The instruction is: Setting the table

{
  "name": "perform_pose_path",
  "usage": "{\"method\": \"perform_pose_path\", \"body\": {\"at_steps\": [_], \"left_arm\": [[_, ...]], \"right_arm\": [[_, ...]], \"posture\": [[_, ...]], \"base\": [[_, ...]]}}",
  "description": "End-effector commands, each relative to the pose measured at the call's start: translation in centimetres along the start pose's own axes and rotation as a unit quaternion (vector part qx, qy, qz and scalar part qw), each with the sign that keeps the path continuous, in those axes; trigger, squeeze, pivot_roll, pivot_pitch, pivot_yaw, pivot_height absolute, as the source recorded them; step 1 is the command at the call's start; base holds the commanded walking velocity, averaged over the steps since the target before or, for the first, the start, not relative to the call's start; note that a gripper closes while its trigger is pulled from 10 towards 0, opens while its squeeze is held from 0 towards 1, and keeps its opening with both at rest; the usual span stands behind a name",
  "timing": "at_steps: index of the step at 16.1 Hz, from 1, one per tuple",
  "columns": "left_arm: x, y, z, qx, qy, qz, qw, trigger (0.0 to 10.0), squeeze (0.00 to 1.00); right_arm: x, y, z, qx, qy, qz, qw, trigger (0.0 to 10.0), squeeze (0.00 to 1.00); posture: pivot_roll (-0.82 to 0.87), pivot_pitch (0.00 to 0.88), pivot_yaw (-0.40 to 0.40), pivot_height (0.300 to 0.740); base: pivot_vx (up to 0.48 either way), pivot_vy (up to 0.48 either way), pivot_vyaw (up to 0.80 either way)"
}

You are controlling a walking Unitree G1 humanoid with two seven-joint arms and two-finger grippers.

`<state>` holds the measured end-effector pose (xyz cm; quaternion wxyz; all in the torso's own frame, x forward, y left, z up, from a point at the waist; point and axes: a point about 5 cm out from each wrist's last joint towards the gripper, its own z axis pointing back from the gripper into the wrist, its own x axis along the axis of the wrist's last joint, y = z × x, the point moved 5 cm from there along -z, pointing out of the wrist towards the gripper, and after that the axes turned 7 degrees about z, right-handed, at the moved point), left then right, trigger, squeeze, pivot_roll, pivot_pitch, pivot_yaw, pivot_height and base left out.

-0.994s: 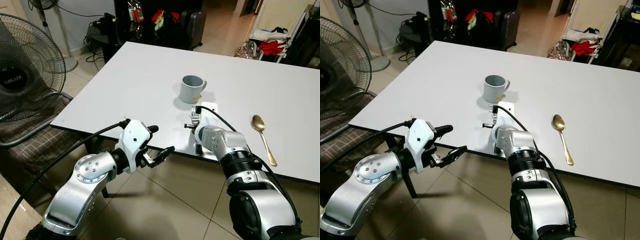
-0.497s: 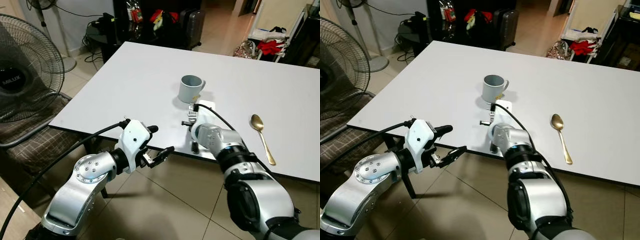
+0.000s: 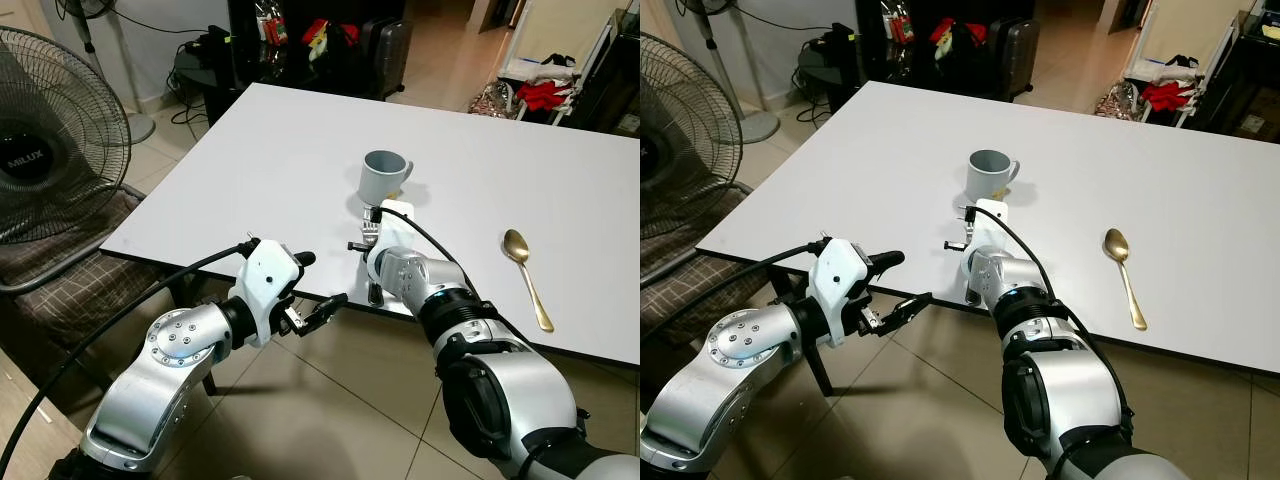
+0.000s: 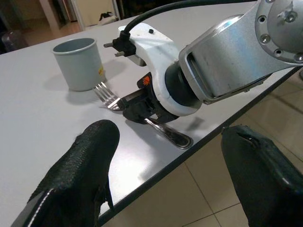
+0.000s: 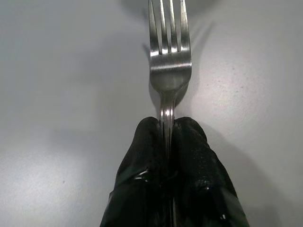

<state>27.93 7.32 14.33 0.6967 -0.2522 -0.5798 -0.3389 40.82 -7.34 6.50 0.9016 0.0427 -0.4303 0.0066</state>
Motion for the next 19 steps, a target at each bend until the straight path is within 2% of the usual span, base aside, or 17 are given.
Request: {"method": "perform_pose_path", "body": {"at_steps": [1,2,3,4,6,9,12,13,15,16,17,18,19], "left_arm": [[0.5,-0.1,-0.1,-0.004,-0.003,-0.010,1.000,10.0,0.00],[0.5,-0.1,-0.1,-0.004,-0.004,-0.010,1.000,10.0,0.00],[0.6,0.0,-0.1,-0.004,-0.004,-0.010,1.000,10.0,0.00],[0.6,0.0,-0.1,-0.004,-0.004,-0.010,1.000,10.0,0.00],[0.6,0.0,-0.2,-0.002,-0.006,-0.010,1.000,10.0,0.00],[0.9,0.3,-0.1,0.003,-0.010,-0.010,1.000,10.0,0.00],[1.1,1.7,0.2,0.047,-0.019,0.038,0.998,10.0,0.00],[1.3,2.4,0.5,0.069,-0.027,0.030,0.997,10.0,0.00],[0.9,3.5,1.0,0.112,-0.019,0.006,0.993,10.0,0.00],[0.9,4.5,1.3,0.153,-0.028,0.015,0.988,10.0,0.29],[1.0,5.2,1.6,0.182,-0.036,0.030,0.982,10.0,1.00],[0.9,6.0,2.3,0.230,-0.052,0.075,0.969,10.0,1.00],[0.6,5.9,2.7,0.245,-0.059,0.088,0.964,10.0,1.00]], "right_arm": [[0.6,-0.3,0.0,-0.011,-0.007,0.000,1.000,10.0,0.00],[0.6,-0.5,0.0,-0.013,-0.008,0.000,1.000,10.0,0.00],[0.5,-0.7,-0.1,-0.017,-0.009,0.000,1.000,10.0,0.51],[0.5,-0.8,-0.1,-0.018,-0.010,-0.001,1.000,10.0,0.88],[0.7,-0.8,-0.1,-0.018,-0.016,-0.007,1.000,10.0,1.00],[1.3,-0.5,0.0,-0.013,-0.029,-0.011,0.999,10.0,1.00],[3.9,-0.3,0.7,-0.018,-0.086,0.072,0.994,10.0,1.00],[5.2,-0.3,1.3,-0.016,-0.113,0.096,0.989,10.0,1.00],[6.5,-0.8,2.7,-0.011,-0.143,0.101,0.984,10.0,1.00],[7.0,-1.2,3.9,0.004,-0.172,0.098,0.980,10.0,1.00],[7.4,-1.3,4.9,0.023,-0.210,0.091,0.973,10.0,0.98],[7.7,-2.6,8.0,0.039,-0.312,0.123,0.941,10.0,1.00],[6.6,-3.6,9.8,0.049,-0.343,0.140,0.927,10.0,1.00]], "posture": [[-0.03,0.000,-0.042,0.740],[-0.03,0.000,-0.042,0.740],[-0.03,0.000,-0.041,0.740],[-0.03,0.000,-0.041,0.740],[-0.03,0.000,-0.043,0.740],[-0.03,0.000,-0.043,0.740],[-0.02,0.000,-0.040,0.740],[-0.02,0.000,-0.036,0.740],[-0.02,0.000,-0.028,0.740],[-0.02,0.000,-0.026,0.740],[-0.03,0.000,-0.024,0.740],[-0.03,0.000,-0.021,0.740],[-0.03,0.000,-0.020,0.740]], "base": [[0.000,0.000,0.00],[0.000,0.000,0.00],[0.000,0.000,0.00],[0.000,0.000,0.00],[0.000,0.000,0.00],[0.000,0.000,0.00],[0.000,0.000,0.00],[0.000,0.000,0.00],[0.000,0.000,0.00],[0.000,0.000,0.00],[0.000,0.000,0.00],[0.000,0.000,0.00],[0.000,0.000,0.00]]}}
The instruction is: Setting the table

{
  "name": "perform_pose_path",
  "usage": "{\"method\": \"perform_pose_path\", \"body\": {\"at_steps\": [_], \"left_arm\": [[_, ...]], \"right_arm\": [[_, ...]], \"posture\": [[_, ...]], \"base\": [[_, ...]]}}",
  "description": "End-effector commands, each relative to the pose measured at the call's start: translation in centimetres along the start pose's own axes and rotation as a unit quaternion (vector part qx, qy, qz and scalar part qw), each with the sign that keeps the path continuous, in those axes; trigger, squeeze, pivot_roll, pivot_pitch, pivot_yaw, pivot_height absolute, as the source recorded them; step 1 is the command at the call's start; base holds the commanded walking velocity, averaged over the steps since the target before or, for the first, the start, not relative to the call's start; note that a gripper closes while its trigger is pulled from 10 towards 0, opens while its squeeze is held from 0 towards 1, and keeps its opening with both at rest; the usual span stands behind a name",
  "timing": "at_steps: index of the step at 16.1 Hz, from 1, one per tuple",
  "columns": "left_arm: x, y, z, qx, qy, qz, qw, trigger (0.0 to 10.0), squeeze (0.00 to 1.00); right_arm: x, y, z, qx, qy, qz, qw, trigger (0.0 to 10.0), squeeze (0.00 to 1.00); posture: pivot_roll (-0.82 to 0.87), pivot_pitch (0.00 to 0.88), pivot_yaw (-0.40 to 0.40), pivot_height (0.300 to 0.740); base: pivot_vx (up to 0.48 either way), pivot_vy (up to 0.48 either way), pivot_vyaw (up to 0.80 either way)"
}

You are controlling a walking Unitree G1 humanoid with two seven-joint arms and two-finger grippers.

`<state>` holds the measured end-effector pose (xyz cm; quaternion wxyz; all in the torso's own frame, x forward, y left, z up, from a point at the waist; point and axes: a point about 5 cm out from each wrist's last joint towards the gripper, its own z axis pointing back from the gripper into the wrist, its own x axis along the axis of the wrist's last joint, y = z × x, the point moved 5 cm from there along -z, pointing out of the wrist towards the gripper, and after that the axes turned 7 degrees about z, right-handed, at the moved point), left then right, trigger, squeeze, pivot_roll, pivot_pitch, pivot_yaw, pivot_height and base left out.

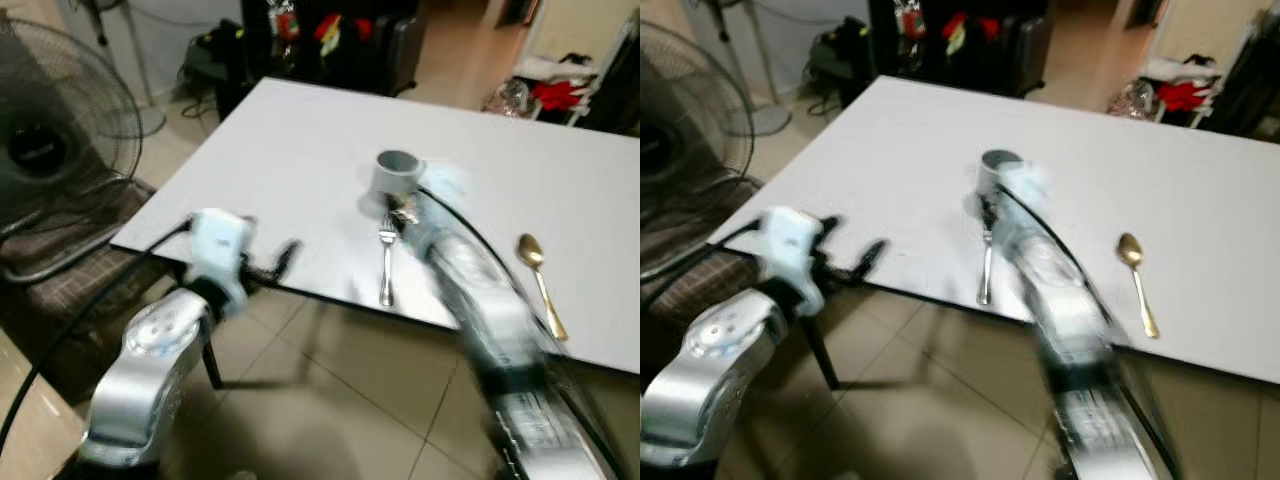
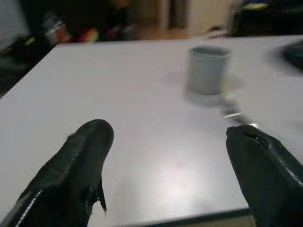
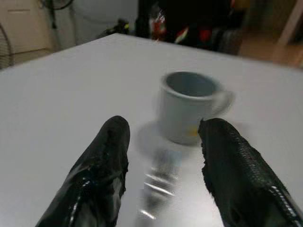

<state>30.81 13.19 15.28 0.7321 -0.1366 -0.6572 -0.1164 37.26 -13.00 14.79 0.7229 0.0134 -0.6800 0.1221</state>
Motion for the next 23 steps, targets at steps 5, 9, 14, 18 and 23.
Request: {"method": "perform_pose_path", "body": {"at_steps": [5,9,14,18,23], "left_arm": [[0.1,-0.5,0.5,0.047,-0.033,0.016,0.998,10.0,1.00],[1.1,-0.4,0.0,0.056,-0.056,-0.022,0.997,10.0,1.00],[0.8,-0.5,0.1,0.062,-0.053,0.002,0.997,10.0,1.00],[0.2,-0.7,-0.1,0.062,-0.042,0.000,0.997,10.0,1.00],[-0.5,-1.4,-0.9,0.052,-0.027,0.006,0.998,10.0,1.00]], "right_arm": [[-1.8,0.6,6.2,0.026,-0.001,-0.038,0.999,10.0,1.00],[-2.2,-0.2,7.5,-0.009,-0.005,-0.041,0.999,10.0,1.00],[-2.9,-1.5,8.1,-0.040,0.026,-0.036,0.998,10.0,1.00],[-3.0,-1.3,8.0,-0.001,0.036,-0.021,0.999,10.0,1.00],[-2.8,-2.0,8.2,-0.004,0.041,-0.012,0.999,10.0,1.00]], "posture": [[-0.05,0.000,0.006,0.740],[-0.06,0.000,0.010,0.740],[-0.06,0.000,0.014,0.740],[-0.07,0.000,0.010,0.740],[-0.08,0.000,0.006,0.740]], "base": [[0.000,0.096,-0.16],[0.000,0.210,-0.80],[0.000,-0.288,-0.73],[0.000,0.000,-0.11],[0.115,0.000,0.00]]}}
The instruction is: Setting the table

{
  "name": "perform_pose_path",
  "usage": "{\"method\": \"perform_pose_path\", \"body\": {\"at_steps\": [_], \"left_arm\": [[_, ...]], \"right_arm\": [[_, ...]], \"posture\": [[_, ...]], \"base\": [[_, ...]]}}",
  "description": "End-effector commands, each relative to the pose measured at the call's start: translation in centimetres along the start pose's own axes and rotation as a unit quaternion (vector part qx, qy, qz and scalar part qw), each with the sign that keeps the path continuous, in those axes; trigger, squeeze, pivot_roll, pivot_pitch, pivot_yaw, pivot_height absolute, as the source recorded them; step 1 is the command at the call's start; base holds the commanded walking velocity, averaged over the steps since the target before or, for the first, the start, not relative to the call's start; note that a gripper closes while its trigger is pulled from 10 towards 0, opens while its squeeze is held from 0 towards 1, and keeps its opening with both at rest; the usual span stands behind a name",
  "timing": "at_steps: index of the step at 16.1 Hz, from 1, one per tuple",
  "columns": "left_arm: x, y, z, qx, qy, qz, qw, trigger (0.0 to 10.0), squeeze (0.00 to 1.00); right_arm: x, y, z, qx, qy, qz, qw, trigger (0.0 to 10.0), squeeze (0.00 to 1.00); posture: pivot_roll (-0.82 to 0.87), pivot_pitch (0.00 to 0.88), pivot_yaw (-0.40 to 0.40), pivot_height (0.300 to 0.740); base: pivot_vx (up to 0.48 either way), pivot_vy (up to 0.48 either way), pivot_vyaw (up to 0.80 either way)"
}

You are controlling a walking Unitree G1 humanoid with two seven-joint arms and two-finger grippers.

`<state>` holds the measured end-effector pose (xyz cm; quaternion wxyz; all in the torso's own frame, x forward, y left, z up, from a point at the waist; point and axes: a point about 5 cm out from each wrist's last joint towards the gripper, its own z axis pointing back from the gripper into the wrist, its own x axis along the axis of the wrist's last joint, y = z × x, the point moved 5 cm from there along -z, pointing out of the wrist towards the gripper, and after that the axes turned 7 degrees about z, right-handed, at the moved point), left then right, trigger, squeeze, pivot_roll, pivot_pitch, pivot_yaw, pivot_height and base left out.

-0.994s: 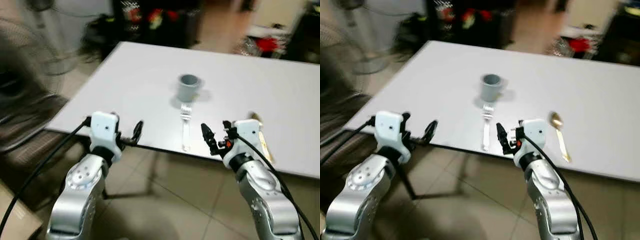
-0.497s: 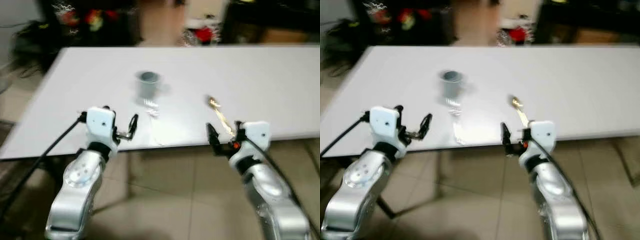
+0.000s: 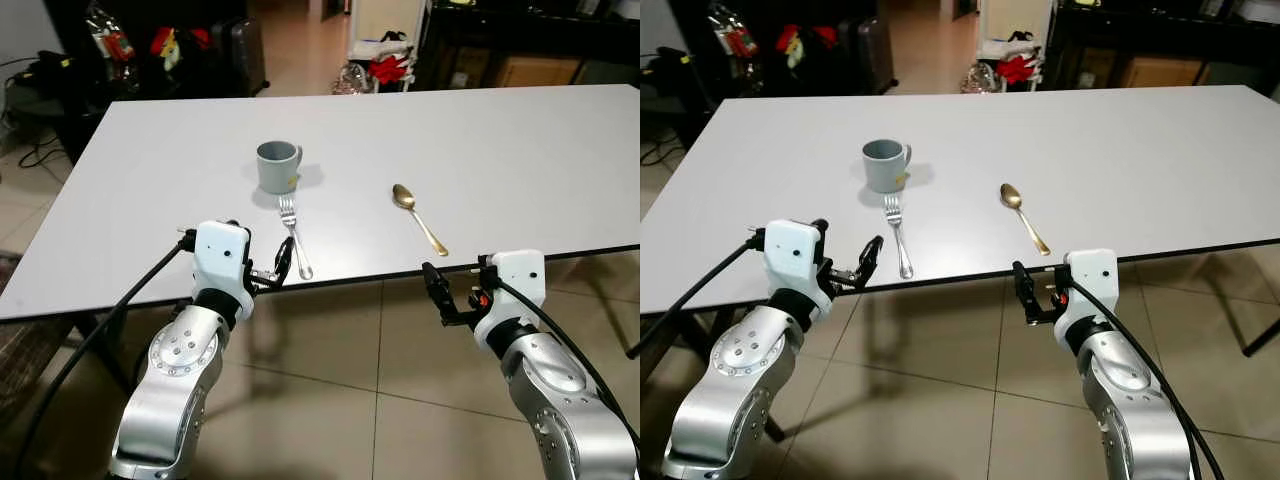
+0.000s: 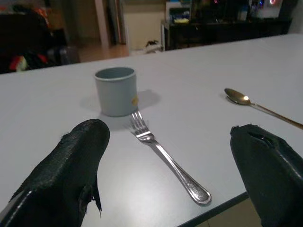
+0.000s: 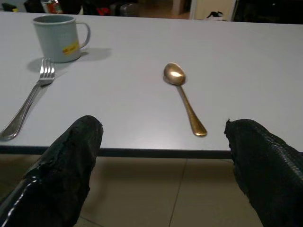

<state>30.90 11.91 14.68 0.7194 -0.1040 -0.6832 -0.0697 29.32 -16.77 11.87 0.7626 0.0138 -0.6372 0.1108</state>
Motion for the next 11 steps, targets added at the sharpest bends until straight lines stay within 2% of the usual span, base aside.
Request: {"method": "perform_pose_path", "body": {"at_steps": [1,4,11], "left_arm": [[-0.10,-0.34,-0.33,-0.002,0.007,0.003,1.000,10.0,1.00],[-0.84,-1.05,-0.54,-0.018,0.022,0.003,1.000,10.0,1.00],[-1.08,-0.53,-0.48,-0.020,0.032,-0.004,0.999,10.0,1.00]], "right_arm": [[1.12,-0.18,0.06,0.001,-0.017,0.001,1.000,10.0,1.00],[1.14,0.32,0.22,0.015,-0.017,0.006,1.000,10.0,1.00],[1.35,0.50,0.13,0.015,-0.018,0.009,1.000,10.0,1.00]], "posture": [[-0.08,0.000,0.006,0.740],[-0.09,0.000,0.008,0.740],[-0.10,0.000,0.011,0.740]], "base": [[0.304,0.000,0.00],[0.329,0.000,0.00],[0.325,0.000,0.00]]}}
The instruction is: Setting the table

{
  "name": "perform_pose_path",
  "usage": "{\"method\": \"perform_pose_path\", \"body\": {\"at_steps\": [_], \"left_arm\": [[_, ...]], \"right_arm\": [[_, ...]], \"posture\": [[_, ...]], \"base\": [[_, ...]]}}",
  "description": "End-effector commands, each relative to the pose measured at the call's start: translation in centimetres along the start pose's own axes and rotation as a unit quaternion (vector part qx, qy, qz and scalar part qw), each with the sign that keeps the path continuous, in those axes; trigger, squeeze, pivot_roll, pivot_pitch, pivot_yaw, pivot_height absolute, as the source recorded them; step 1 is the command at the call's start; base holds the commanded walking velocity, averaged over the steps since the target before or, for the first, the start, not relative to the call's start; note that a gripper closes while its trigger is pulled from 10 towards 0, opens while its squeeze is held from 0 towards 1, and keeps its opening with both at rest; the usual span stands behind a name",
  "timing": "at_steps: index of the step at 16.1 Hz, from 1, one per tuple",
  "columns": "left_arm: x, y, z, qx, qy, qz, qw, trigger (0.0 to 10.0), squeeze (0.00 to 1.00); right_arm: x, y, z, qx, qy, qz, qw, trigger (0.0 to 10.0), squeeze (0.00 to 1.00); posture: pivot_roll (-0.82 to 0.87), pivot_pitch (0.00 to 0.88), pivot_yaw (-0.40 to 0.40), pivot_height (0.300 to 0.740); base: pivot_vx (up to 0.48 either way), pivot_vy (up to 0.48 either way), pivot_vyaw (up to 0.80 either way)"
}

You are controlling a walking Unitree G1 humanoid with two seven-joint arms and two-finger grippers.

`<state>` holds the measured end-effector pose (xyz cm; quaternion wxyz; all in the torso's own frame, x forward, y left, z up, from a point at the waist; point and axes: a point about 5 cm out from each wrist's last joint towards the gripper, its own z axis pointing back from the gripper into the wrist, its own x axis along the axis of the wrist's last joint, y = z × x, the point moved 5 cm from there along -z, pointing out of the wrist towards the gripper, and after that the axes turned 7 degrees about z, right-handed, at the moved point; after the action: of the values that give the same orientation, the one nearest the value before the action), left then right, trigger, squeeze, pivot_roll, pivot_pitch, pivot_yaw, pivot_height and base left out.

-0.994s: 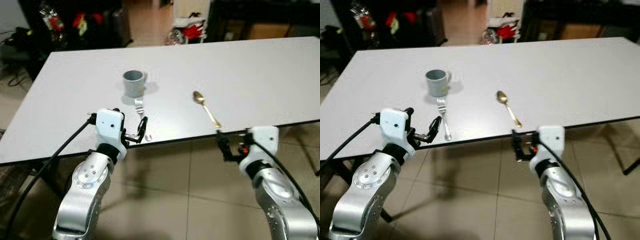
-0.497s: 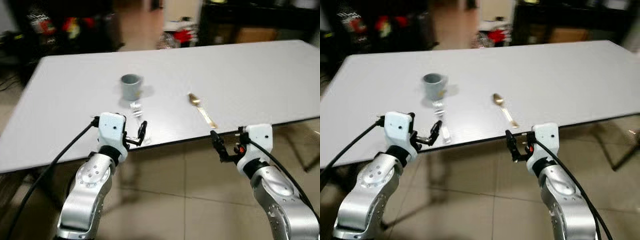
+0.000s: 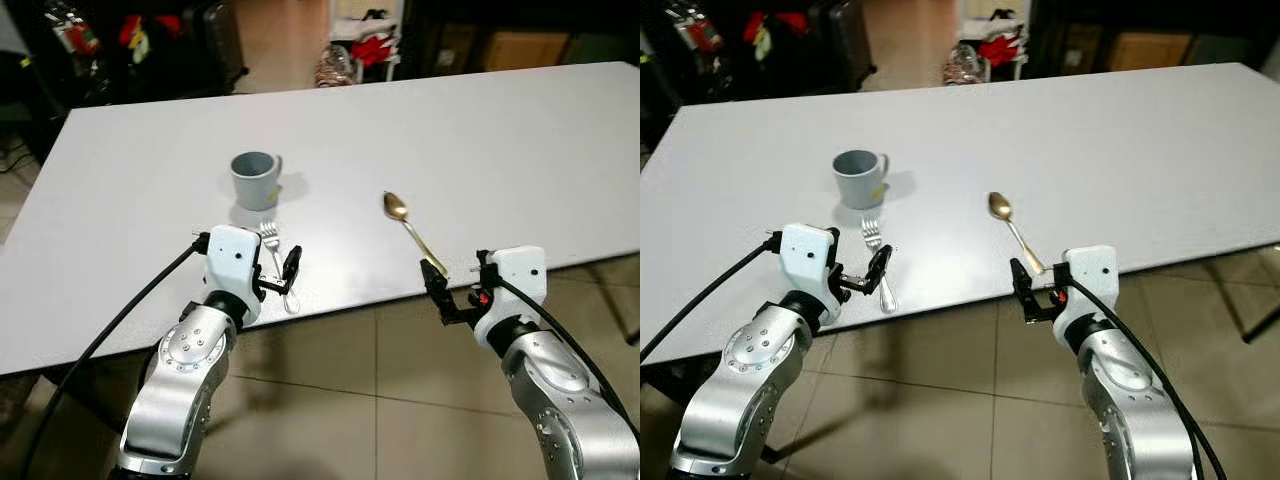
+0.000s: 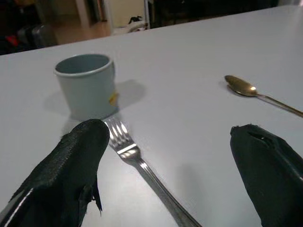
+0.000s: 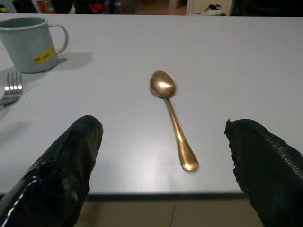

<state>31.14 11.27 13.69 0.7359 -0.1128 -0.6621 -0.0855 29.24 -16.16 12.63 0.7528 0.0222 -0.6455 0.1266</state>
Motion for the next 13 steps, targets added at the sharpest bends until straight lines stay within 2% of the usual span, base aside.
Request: {"method": "perform_pose_path", "body": {"at_steps": [1,4,6,9,13], "left_arm": [[-0.1,-0.1,-0.1,-0.005,0.005,-0.002,1.000,10.0,1.00],[-0.1,-0.1,-0.2,-0.008,0.007,0.000,1.000,10.0,1.00],[-0.1,0.0,-0.3,-0.009,0.007,0.000,1.000,10.0,1.00],[-0.1,-0.1,-0.4,-0.014,0.008,0.001,1.000,10.0,1.00],[-1.3,-0.4,-0.9,-0.038,0.052,-0.012,0.998,10.0,1.00]], "right_arm": [[0.6,-0.1,0.0,-0.003,-0.005,0.004,1.000,10.0,1.00],[0.7,-0.2,-0.1,-0.003,-0.006,0.007,1.000,10.0,1.00],[0.8,0.0,-0.1,0.003,-0.007,0.026,1.000,10.0,1.00],[0.7,-0.2,-0.1,-0.007,-0.005,0.009,1.000,10.0,1.00],[0.7,-0.2,-0.1,-0.002,0.010,0.032,0.999,10.0,1.00]], "posture": [[-0.10,0.000,0.011,0.740],[-0.10,0.003,0.013,0.740],[-0.10,0.003,0.015,0.740],[-0.10,0.005,0.015,0.740],[-0.10,0.019,0.027,0.740]], "base": [[0.304,0.000,0.00],[0.301,0.000,0.00],[0.298,0.000,0.00],[0.301,0.000,0.00],[0.000,0.000,0.00]]}}
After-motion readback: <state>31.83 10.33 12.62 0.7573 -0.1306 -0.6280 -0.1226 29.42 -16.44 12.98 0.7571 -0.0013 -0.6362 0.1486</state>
